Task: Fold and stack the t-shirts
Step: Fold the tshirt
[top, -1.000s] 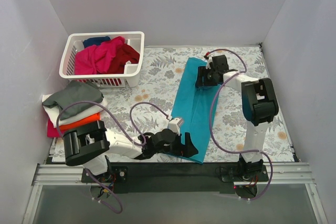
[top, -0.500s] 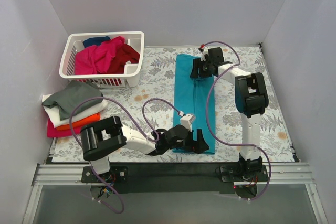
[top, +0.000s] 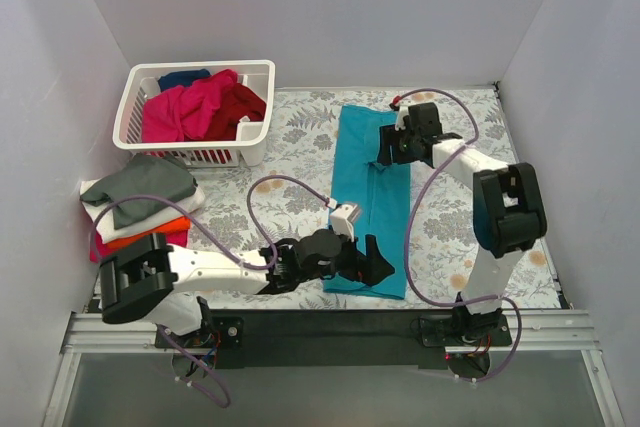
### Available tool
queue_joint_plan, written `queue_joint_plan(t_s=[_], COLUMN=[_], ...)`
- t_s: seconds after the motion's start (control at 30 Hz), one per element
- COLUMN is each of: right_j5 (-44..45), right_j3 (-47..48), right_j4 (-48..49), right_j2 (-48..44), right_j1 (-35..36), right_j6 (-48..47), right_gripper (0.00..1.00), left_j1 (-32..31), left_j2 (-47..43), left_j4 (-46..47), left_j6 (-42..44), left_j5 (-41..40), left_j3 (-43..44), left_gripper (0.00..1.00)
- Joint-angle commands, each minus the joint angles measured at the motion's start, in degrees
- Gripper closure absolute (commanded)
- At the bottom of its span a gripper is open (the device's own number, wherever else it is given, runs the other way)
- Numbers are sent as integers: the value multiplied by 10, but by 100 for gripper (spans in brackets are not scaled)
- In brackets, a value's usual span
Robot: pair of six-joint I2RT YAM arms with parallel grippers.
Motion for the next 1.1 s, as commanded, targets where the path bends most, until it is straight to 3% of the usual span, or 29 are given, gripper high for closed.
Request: queue_joint_plan(t_s=[0.0, 0.2, 0.63, 0.83, 1.07], right_j5=[43, 51, 93, 85, 118], right_j3=[-41, -161, -390, -440, -459], right_j4=[22, 19, -127, -195, -232], right_j2=[-100, -258, -564, -641, -647], right_j1=[4, 17, 85, 144, 224], right_j6=[-9, 37, 125, 198, 271], right_gripper=[45, 45, 45, 46, 47], left_j1=[-4, 25, 36, 36, 35], left_j2=[-78, -102, -185, -164, -138], left_j4=[-30, -166, -256, -263, -267], left_j6=[33, -4, -76, -103, -116], left_j5=[-50, -109, -138, -116, -96], left_j3=[-4, -5, -89, -111, -111], left_gripper=[20, 18, 19, 25, 32])
